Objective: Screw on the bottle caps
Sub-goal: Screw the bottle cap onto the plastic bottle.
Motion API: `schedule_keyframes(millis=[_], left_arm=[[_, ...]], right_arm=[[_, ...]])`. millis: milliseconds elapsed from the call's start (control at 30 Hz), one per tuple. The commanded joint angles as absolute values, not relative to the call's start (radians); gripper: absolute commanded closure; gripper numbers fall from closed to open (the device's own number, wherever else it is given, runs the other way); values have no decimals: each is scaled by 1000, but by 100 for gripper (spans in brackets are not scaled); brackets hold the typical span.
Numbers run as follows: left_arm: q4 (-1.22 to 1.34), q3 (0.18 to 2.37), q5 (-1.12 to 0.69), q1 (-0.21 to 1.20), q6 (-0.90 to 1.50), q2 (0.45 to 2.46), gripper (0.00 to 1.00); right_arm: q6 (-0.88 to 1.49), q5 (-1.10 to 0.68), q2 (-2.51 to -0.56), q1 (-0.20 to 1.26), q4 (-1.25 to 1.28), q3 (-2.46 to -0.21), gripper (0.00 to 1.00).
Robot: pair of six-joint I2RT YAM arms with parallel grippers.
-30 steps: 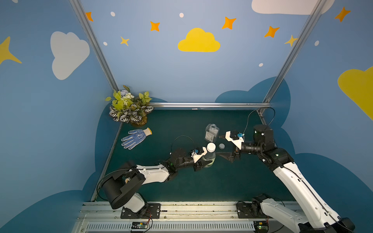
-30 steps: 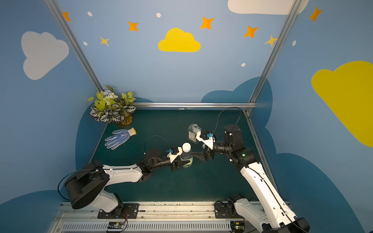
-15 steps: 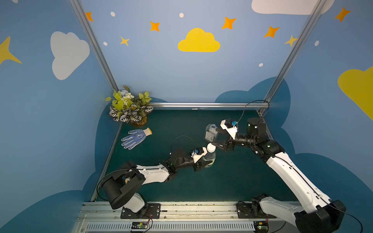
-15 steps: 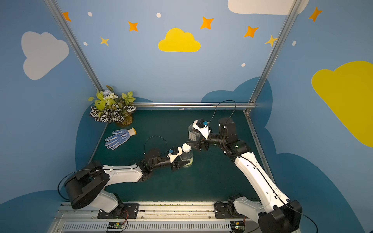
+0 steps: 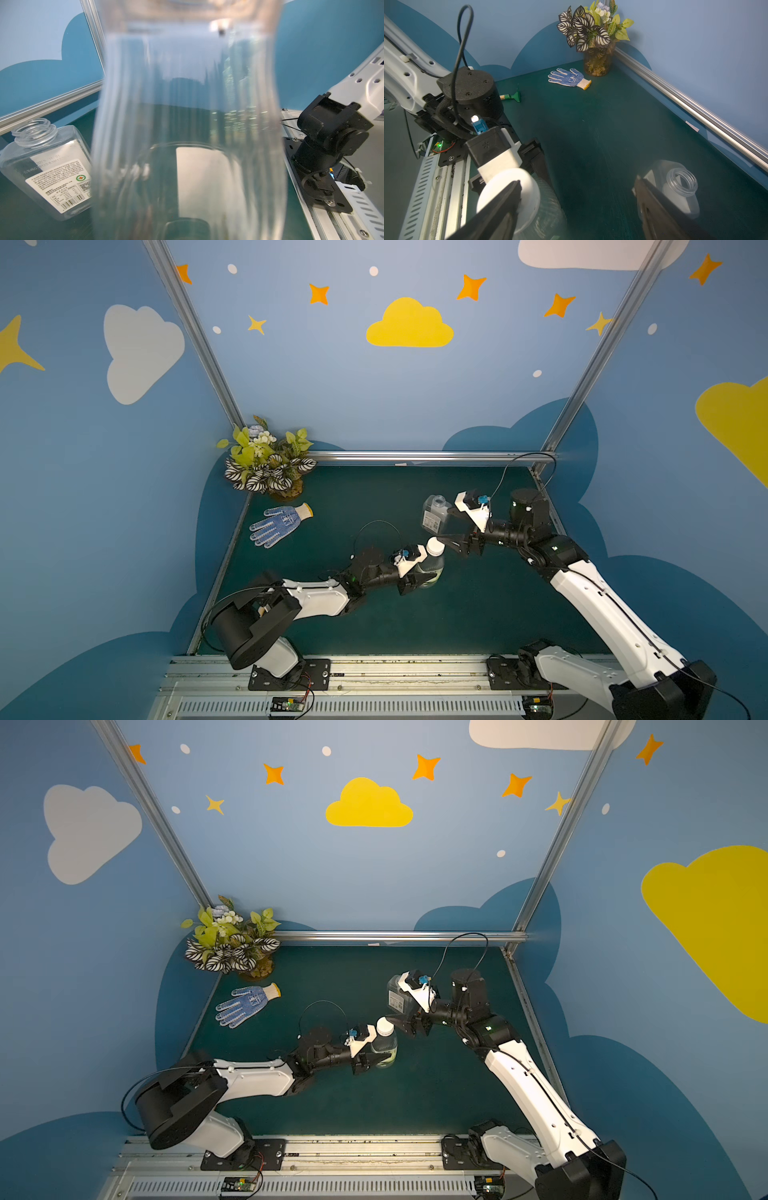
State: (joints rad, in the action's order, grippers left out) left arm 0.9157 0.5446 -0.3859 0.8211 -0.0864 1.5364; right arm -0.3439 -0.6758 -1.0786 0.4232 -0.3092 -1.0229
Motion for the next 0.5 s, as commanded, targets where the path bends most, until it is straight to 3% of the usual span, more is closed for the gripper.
schedule_keyframes(millis=[0,467], left_arm=[[969,548,-394,822,-94,1540,54],[830,551,-417,824,-130,1511,54]], right_arm=[[-339,-679,-1056,419,-317,-1034,10],[-651,-680,-984,467,-875,-1254,5]])
